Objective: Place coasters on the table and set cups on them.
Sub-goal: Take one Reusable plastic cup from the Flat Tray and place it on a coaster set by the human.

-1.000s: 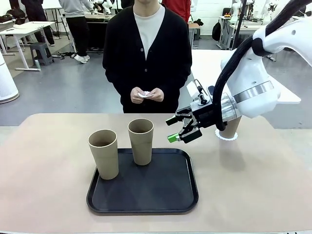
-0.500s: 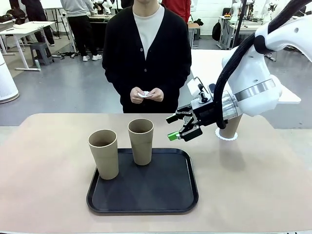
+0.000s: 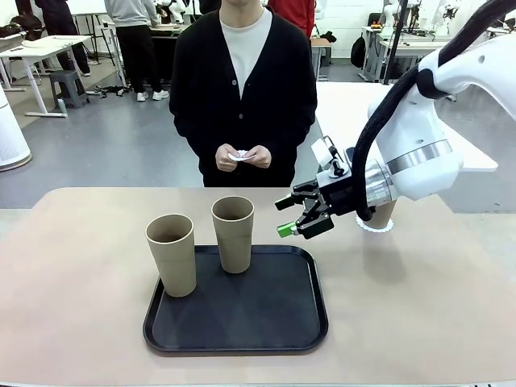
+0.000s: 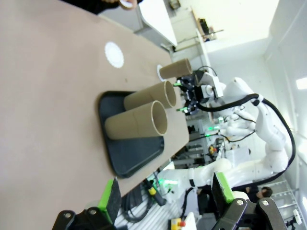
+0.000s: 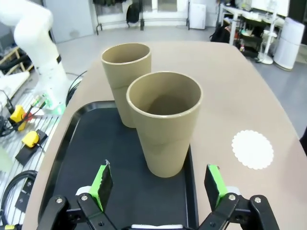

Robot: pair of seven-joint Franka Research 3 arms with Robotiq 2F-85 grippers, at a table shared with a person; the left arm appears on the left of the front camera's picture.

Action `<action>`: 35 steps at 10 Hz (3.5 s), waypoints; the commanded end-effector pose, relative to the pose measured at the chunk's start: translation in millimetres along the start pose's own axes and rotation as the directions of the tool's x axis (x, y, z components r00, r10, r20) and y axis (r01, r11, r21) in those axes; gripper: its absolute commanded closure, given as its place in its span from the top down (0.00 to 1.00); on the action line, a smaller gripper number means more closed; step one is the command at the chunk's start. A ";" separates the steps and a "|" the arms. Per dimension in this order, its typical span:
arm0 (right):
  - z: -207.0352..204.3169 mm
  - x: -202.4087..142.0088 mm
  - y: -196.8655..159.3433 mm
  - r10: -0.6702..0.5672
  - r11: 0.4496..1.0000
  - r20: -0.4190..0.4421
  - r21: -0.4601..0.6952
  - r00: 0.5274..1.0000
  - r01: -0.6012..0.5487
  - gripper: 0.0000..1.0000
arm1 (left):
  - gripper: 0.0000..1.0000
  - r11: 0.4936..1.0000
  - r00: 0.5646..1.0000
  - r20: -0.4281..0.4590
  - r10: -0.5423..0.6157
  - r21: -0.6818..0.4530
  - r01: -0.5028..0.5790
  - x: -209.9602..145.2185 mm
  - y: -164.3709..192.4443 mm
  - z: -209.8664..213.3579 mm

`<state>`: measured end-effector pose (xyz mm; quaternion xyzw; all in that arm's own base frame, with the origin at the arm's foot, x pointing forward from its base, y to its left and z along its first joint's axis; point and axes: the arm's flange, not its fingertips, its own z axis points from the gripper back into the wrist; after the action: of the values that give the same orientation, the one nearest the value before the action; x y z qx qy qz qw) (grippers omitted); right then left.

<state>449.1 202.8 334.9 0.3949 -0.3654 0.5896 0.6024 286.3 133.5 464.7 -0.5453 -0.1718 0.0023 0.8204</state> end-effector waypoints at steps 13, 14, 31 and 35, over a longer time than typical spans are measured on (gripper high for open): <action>-77.3 -58.7 -37.0 0.089 0.996 0.069 0.003 0.994 -0.090 1.00 | 1.00 1.000 1.000 0.006 -0.008 -0.009 0.008 -0.4 -0.5 1.6; -83.2 -59.0 -38.2 0.087 0.996 0.069 0.010 0.994 -0.088 1.00 | 1.00 1.000 1.000 0.006 -0.008 -0.009 0.008 -0.4 -0.5 1.6; -128.4 -44.2 -38.1 0.051 0.987 0.114 0.146 0.992 -0.068 1.00 | 1.00 1.000 1.000 0.006 -0.008 -0.009 0.008 -0.4 -0.5 1.6; -126.2 -48.3 -40.4 0.065 0.981 0.196 0.165 0.978 -0.098 0.41 | 1.00 1.000 1.000 0.006 -0.008 -0.009 0.008 -0.4 -0.5 1.6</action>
<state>480.1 297.6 240.4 0.4781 -0.3724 0.6087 0.5122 286.3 133.5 464.6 -0.5453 -0.1717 0.0023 0.8204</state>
